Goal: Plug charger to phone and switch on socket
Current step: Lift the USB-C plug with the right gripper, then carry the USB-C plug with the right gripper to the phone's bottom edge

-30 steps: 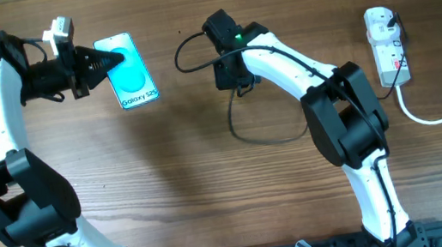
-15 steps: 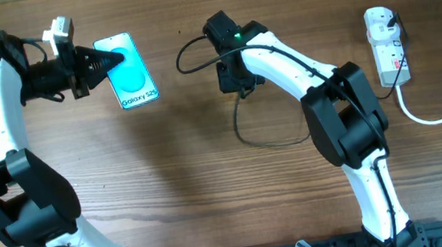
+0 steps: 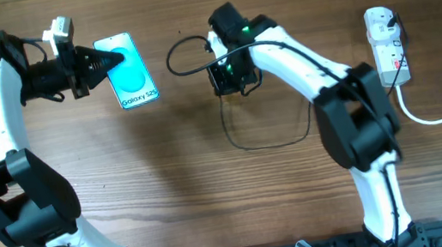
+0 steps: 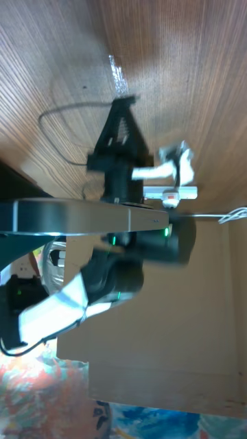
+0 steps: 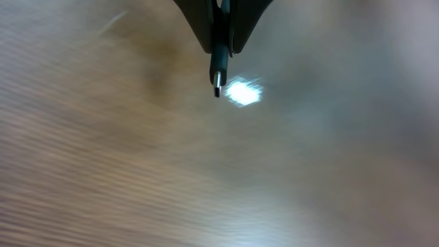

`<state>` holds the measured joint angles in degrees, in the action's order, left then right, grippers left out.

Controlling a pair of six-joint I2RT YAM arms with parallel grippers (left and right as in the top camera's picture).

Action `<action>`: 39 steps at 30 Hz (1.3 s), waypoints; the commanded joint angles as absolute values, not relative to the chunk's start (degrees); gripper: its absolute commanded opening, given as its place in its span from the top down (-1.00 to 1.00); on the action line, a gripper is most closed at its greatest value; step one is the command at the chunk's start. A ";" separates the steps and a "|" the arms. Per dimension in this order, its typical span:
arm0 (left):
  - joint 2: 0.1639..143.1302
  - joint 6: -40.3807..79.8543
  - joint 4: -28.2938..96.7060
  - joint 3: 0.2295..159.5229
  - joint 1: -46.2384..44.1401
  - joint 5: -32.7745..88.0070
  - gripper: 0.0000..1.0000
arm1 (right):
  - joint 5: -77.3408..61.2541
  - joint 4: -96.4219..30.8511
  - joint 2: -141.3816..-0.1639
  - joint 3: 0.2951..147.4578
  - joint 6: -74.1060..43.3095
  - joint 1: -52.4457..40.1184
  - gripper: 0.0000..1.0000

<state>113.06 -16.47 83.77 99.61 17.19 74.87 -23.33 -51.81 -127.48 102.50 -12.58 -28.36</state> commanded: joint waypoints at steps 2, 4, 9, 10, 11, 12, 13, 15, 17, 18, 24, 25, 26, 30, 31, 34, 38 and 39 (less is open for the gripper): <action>113.49 -17.80 82.89 100.40 16.99 76.47 0.92 | -38.94 -52.86 -116.20 102.87 -5.28 -26.92 0.91; 113.49 -17.82 82.94 100.40 16.97 76.44 0.92 | -41.74 -54.15 -112.81 102.61 -3.49 -26.79 0.91; 113.49 -17.85 82.94 100.40 16.86 76.44 0.92 | -43.64 -57.04 -106.98 100.90 -1.89 -26.44 0.91; 113.49 -17.87 82.94 100.40 16.69 76.44 0.92 | -45.32 -57.06 -105.58 100.01 -1.02 -26.30 0.91; 113.49 -18.39 82.96 100.40 16.32 76.44 0.92 | -46.68 -56.60 -104.18 98.78 -1.02 -26.22 0.91; 113.49 -19.35 83.15 100.40 15.86 76.42 0.92 | -47.75 -55.66 -102.72 97.17 -1.17 -26.15 0.91; 113.49 -19.33 83.18 100.42 15.44 76.20 0.92 | -47.77 -54.65 -101.58 95.83 -1.91 -26.11 0.91; 113.49 -19.35 83.13 100.42 14.61 75.66 0.92 | -48.47 -51.40 -98.89 92.20 -3.57 -26.00 0.91; 113.49 -19.40 83.07 100.42 13.56 74.78 0.92 | -49.78 -46.81 -95.31 86.65 -5.06 -25.89 0.91; 113.49 -19.46 82.94 100.40 13.13 74.48 0.92 | -50.43 -44.84 -93.71 84.01 -6.02 -25.74 0.91; 113.49 -20.84 82.48 100.40 10.66 74.50 0.92 | -62.15 -28.88 -86.87 68.71 -12.14 -24.18 0.91; 113.49 -20.86 82.41 100.40 10.31 74.52 0.92 | -63.94 -26.35 -86.74 66.98 -13.37 -24.18 0.91; 113.49 -20.84 82.28 100.40 9.89 74.52 0.92 | -66.17 -23.20 -86.76 65.04 -15.14 -24.18 0.91; 113.49 -20.86 82.04 100.42 8.16 74.67 0.92 | -69.82 -9.63 -86.78 57.87 -24.69 -24.21 0.91; 113.49 -20.86 81.89 100.40 7.88 75.05 0.92 | -70.02 -6.61 -86.78 56.31 -27.09 -24.21 0.91; 113.49 -20.84 80.97 100.40 6.90 77.80 0.92 | -70.67 3.18 -86.76 51.68 -34.20 -24.67 0.91; 113.49 -20.84 78.41 100.42 6.48 82.56 0.92 | -70.59 12.84 -86.78 48.97 -40.21 -26.68 0.91; 113.49 -20.82 78.04 100.42 6.48 83.44 0.92 | -70.37 13.58 -86.78 48.99 -40.80 -27.16 0.92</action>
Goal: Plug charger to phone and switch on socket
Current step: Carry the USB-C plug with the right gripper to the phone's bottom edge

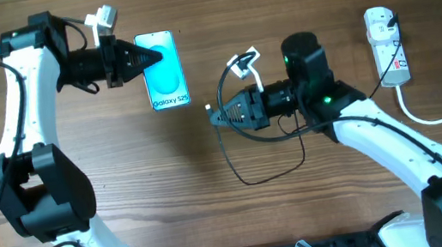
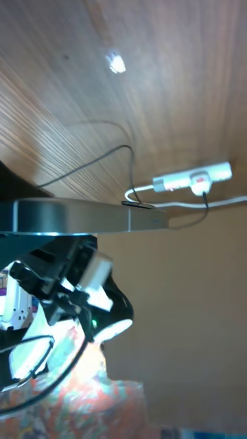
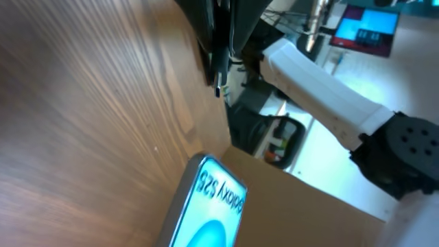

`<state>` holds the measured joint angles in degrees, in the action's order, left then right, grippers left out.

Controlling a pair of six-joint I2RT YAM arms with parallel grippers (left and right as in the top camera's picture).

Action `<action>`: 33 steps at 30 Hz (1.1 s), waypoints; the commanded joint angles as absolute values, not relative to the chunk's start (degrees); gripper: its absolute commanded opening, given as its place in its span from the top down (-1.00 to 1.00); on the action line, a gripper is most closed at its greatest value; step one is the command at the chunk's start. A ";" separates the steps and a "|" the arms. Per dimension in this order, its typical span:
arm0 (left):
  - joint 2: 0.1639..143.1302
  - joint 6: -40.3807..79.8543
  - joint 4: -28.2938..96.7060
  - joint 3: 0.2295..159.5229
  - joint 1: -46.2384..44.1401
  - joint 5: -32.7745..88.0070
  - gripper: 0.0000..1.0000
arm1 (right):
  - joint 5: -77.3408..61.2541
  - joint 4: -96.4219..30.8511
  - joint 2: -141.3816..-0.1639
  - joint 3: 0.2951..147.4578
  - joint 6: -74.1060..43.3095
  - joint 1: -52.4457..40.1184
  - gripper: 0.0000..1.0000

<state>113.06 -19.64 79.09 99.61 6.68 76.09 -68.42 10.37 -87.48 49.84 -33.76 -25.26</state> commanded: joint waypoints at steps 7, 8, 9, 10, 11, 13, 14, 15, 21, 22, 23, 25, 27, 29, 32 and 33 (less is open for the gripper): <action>113.49 -20.58 75.42 100.42 6.48 90.35 0.92 | -66.92 20.10 -86.78 48.99 -45.23 -30.59 0.91; 113.49 -20.56 75.64 100.42 6.48 90.35 0.92 | -66.89 20.64 -86.78 48.99 -45.34 -30.59 0.91; 113.49 -20.56 75.85 100.42 6.48 90.35 0.92 | -66.92 21.45 -86.78 48.99 -45.80 -30.59 0.91; 113.47 -20.56 76.27 100.42 6.48 90.35 0.92 | -66.92 22.72 -86.78 48.99 -46.72 -30.59 0.91; 113.47 -20.58 76.90 100.42 6.42 90.37 0.92 | -66.92 24.32 -86.78 48.99 -47.16 -30.59 0.91; 113.47 -20.58 77.41 100.42 6.09 90.35 0.92 | -66.87 26.81 -86.78 48.99 -48.47 -30.59 0.91; 113.47 -20.58 77.38 100.42 5.85 90.35 0.92 | -66.70 27.55 -86.78 48.99 -48.75 -30.59 0.91; 113.47 -20.58 77.36 100.42 5.58 90.35 0.92 | -66.37 27.90 -86.78 48.99 -49.12 -30.57 0.91; 113.47 -20.16 77.38 100.42 3.99 90.35 0.92 | -65.06 27.83 -86.78 48.99 -49.45 -30.52 0.91; 113.47 -20.16 77.41 100.42 3.84 90.35 0.92 | -64.86 27.83 -86.78 48.99 -49.36 -30.52 0.91; 113.47 -20.16 77.41 100.42 3.68 90.35 0.92 | -64.40 27.83 -86.78 48.99 -48.75 -30.46 0.91; 113.47 -20.18 77.58 100.42 3.33 90.15 0.92 | -62.94 27.79 -86.78 48.99 -47.77 -30.46 0.91; 113.47 -20.16 77.62 100.42 3.25 89.27 0.92 | -62.17 27.83 -86.78 48.99 -47.70 -30.26 0.91; 113.47 -20.18 77.93 100.42 3.27 88.88 0.92 | -61.67 27.79 -86.78 48.99 -47.72 -29.98 0.91; 113.47 -20.16 78.04 100.42 3.25 88.90 0.92 | -61.04 27.81 -86.78 48.99 -47.83 -29.93 0.91; 113.47 -20.16 78.22 100.42 3.25 88.90 0.92 | -60.55 27.79 -86.78 48.99 -48.03 -29.93 0.91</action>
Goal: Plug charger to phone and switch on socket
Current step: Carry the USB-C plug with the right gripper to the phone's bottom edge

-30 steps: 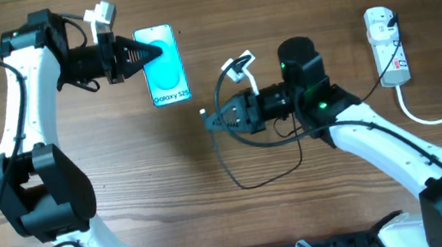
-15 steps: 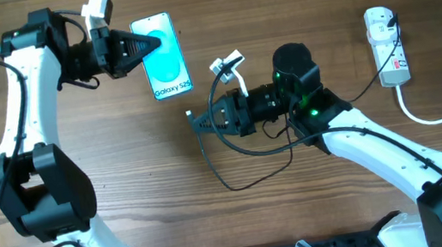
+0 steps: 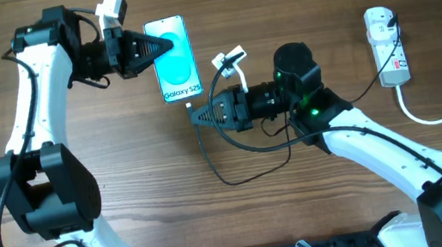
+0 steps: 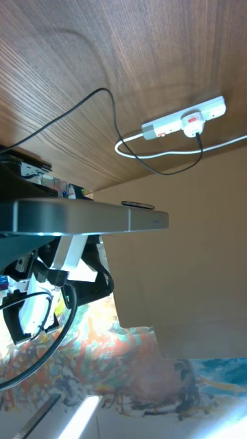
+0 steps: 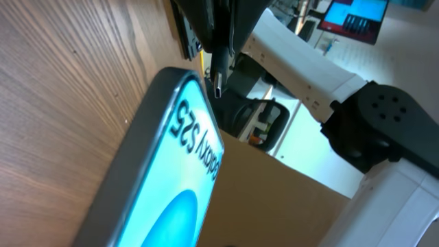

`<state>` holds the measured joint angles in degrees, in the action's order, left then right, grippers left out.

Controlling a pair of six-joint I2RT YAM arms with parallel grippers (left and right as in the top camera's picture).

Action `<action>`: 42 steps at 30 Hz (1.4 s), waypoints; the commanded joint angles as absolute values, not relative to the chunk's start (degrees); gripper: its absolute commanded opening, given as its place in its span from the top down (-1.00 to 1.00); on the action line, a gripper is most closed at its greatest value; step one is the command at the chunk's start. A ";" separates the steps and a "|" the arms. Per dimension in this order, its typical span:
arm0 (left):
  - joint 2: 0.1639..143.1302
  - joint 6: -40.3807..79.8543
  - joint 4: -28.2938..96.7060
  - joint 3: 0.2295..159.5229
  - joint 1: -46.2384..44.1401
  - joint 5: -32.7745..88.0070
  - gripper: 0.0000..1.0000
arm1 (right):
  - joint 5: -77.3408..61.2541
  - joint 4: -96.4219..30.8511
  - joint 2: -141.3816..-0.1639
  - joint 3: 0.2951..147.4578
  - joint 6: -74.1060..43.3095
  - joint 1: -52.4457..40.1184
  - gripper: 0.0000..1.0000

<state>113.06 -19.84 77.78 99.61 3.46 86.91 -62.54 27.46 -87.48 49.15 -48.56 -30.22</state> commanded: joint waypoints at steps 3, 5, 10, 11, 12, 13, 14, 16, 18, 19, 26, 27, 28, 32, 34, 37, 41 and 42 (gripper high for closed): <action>113.47 -20.18 78.67 100.42 3.27 88.90 0.92 | -59.75 27.81 -86.78 48.99 -48.18 -29.93 0.91; 113.47 -20.18 78.67 100.42 3.25 88.90 0.92 | -59.55 27.81 -86.78 48.99 -48.23 -29.93 0.91; 113.47 -20.18 78.65 100.42 3.20 88.90 0.92 | -59.55 27.81 -86.78 48.99 -48.49 -29.93 0.91; 113.47 -20.21 78.65 100.42 3.11 88.90 0.92 | -59.53 27.83 -86.78 48.99 -48.62 -29.93 0.91; 113.47 -20.23 78.61 100.42 3.01 88.88 0.92 | -59.55 27.83 -86.78 48.99 -48.62 -29.93 0.91; 113.47 -20.64 78.61 100.42 2.81 88.88 0.92 | -59.53 27.83 -86.78 48.99 -48.62 -29.93 0.91; 113.47 -20.64 78.28 100.42 2.61 88.51 0.92 | -59.55 27.83 -86.78 48.99 -48.69 -29.93 0.91; 113.47 -20.64 77.95 100.42 2.37 87.92 0.92 | -59.55 27.83 -86.78 48.99 -49.01 -29.93 0.91; 113.47 -20.64 77.78 100.42 2.35 87.57 0.92 | -59.55 27.83 -86.78 48.99 -49.43 -29.93 0.91; 113.47 -20.62 77.67 100.42 2.35 87.59 0.92 | -59.57 27.83 -86.78 48.99 -49.50 -29.93 0.91; 113.47 -20.62 76.47 100.42 2.35 87.61 0.92 | -59.99 27.79 -86.78 48.99 -49.74 -29.93 0.92; 113.47 -20.60 76.49 100.42 2.35 87.64 0.92 | -59.99 27.79 -86.78 48.99 -49.82 -29.93 0.91; 113.47 -20.60 76.49 100.42 2.35 87.74 0.92 | -59.99 27.79 -86.78 48.99 -50.13 -29.93 0.91; 113.47 -20.62 76.42 100.42 2.35 90.35 0.92 | -59.90 27.83 -86.78 48.99 -50.98 -29.93 0.91; 113.47 -20.62 76.49 100.42 2.35 90.35 0.92 | -59.72 27.86 -86.78 48.99 -51.03 -29.93 0.91; 113.47 -20.60 76.49 100.42 2.35 90.35 0.92 | -59.75 27.83 -86.78 48.99 -51.07 -29.93 0.91; 113.47 -20.60 76.53 100.42 2.33 90.35 0.92 | -59.42 27.92 -86.78 48.99 -51.24 -29.93 0.91; 113.47 -20.60 76.53 100.42 2.33 90.35 0.92 | -59.27 27.90 -86.78 48.99 -51.40 -29.93 0.91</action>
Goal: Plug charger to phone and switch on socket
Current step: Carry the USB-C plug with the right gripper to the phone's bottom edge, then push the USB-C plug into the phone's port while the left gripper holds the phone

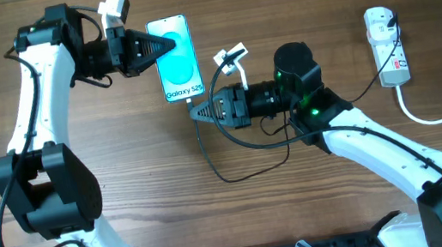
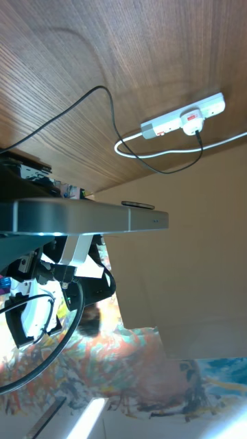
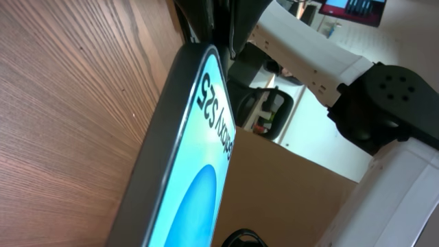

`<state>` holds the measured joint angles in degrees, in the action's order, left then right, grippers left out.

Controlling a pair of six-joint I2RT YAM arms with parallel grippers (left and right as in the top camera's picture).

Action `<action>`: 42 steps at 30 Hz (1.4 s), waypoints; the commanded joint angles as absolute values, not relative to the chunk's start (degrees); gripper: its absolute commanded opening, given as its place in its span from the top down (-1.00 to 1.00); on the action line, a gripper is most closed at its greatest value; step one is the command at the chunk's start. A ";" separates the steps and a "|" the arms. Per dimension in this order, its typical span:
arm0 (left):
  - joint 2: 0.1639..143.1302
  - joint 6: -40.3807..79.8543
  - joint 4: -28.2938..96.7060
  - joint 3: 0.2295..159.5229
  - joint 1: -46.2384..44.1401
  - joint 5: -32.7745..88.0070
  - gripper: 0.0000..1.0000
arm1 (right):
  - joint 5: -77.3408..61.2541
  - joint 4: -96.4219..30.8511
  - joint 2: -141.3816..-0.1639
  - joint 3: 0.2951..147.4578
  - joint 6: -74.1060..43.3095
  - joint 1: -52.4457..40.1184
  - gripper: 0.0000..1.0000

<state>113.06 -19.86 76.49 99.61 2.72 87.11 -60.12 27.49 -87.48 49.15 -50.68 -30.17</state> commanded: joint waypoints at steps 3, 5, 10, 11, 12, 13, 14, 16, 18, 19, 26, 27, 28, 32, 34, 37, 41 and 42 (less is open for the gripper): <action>113.47 -20.60 76.71 100.42 2.33 90.35 0.92 | -59.29 28.36 -86.78 48.99 -51.68 -29.93 0.91; 113.47 -20.60 76.71 100.42 2.33 90.35 0.92 | -59.29 29.06 -86.78 48.99 -52.51 -29.93 0.91; 113.47 -20.62 76.66 100.42 2.04 90.35 0.92 | -59.27 29.98 -86.96 48.99 -53.12 -29.93 0.91; 113.47 -20.62 76.66 100.42 2.02 90.35 0.92 | -59.27 30.00 -87.18 48.99 -53.45 -29.93 0.91; 113.47 -20.62 76.66 100.42 2.02 90.35 0.92 | -59.29 30.00 -87.46 48.99 -53.91 -29.93 0.91; 113.47 -20.62 76.66 100.42 2.02 90.35 0.92 | -59.31 30.26 -87.85 48.99 -54.28 -29.93 0.91; 113.47 -20.62 76.66 100.42 2.02 90.35 0.92 | -59.51 30.74 -88.36 48.99 -54.59 -29.93 0.91; 113.47 -20.62 76.53 100.42 2.02 90.37 0.92 | -60.05 32.64 -89.41 48.99 -56.29 -29.93 0.91; 113.47 -20.62 76.42 100.42 2.04 90.35 0.92 | -60.47 35.11 -90.08 48.99 -57.65 -29.93 0.91; 113.47 -20.62 76.42 100.42 2.04 90.35 0.92 | -60.45 35.68 -90.17 48.99 -57.93 -29.93 0.91; 113.47 -20.60 76.34 100.42 2.15 90.35 0.92 | -61.58 36.84 -90.56 48.99 -58.85 -29.93 0.91; 113.47 -20.60 76.16 100.42 2.33 90.37 0.92 | -62.26 36.84 -90.56 48.99 -59.18 -29.93 0.91; 113.47 -20.60 75.99 100.42 2.57 90.37 0.92 | -63.22 36.84 -90.56 48.99 -59.57 -29.93 0.91; 113.47 -20.60 76.01 100.42 4.14 90.37 0.92 | -67.57 36.99 -90.56 48.99 -59.29 -29.02 0.91; 113.47 -20.60 76.01 100.42 4.71 90.37 0.92 | -69.65 37.04 -90.56 48.99 -58.30 -28.25 0.91; 113.47 -20.60 76.01 100.42 5.43 90.37 0.92 | -71.72 36.99 -90.56 48.99 -56.80 -27.70 0.92; 113.47 -20.58 76.03 100.42 5.26 90.37 0.92 | -71.68 37.04 -90.74 48.99 -56.23 -27.73 0.91; 113.47 -20.58 76.03 100.42 5.26 90.37 0.92 | -71.68 37.08 -91.00 48.99 -55.81 -27.73 0.91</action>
<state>113.06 -19.86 76.16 99.61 5.32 88.16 -69.60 36.51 -89.80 49.06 -58.08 -27.81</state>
